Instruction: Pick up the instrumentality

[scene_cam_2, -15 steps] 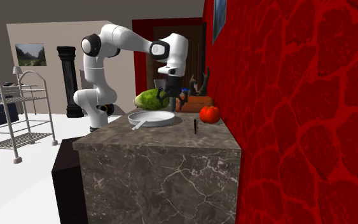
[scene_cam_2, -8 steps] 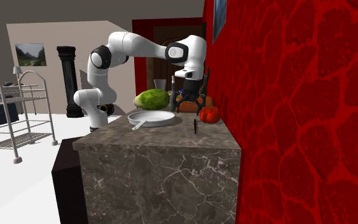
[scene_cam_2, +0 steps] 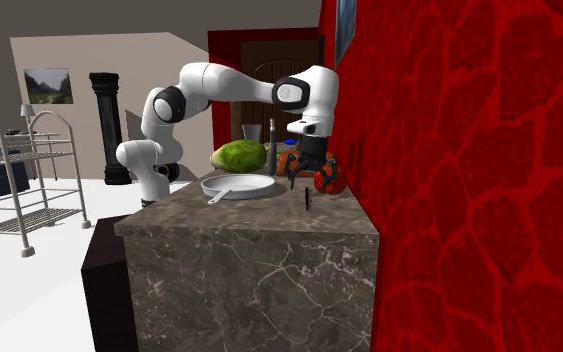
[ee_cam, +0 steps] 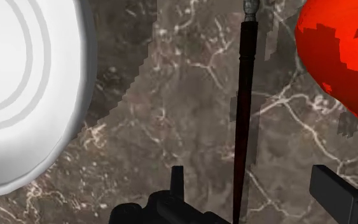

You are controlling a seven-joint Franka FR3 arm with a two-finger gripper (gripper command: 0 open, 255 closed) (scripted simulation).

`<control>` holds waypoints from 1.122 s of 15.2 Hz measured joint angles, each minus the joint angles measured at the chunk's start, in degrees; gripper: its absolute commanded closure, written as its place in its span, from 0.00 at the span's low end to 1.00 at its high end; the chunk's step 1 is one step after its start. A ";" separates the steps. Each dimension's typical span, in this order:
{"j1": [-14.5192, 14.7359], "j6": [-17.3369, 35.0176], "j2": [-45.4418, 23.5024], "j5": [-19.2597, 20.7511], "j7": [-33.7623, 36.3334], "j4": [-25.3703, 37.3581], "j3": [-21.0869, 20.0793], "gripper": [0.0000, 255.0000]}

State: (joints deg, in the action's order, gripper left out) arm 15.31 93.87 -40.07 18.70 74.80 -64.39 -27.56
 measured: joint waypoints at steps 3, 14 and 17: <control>-0.44 2.16 -0.29 0.17 0.17 -1.97 0.14 0.00; -0.40 2.56 -0.25 0.19 0.34 -2.32 0.10 1.00; -0.14 0.99 -0.30 0.12 0.07 -0.67 0.10 1.00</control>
State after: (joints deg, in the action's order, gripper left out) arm 15.17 94.86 -40.37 18.82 74.88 -65.05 -27.46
